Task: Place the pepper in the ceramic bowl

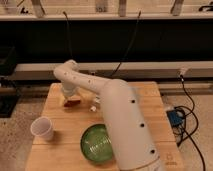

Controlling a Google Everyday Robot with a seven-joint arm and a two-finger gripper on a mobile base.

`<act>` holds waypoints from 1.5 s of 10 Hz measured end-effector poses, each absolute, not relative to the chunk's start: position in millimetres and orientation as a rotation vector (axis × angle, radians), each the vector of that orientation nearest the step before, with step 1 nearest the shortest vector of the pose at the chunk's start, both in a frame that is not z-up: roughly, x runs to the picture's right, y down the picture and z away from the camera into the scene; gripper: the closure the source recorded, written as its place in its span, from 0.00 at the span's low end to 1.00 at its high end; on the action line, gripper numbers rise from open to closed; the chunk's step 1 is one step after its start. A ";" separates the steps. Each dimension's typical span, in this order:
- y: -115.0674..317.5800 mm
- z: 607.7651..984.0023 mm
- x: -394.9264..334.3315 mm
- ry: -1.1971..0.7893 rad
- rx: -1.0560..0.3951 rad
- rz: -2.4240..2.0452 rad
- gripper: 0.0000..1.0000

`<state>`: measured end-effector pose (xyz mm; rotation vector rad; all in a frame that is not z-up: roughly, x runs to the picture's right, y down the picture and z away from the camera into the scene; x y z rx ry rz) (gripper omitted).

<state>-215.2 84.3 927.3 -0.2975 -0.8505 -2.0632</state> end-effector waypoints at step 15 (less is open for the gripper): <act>85.2 927.9 -187.2 -0.834 -0.357 -2.090 0.99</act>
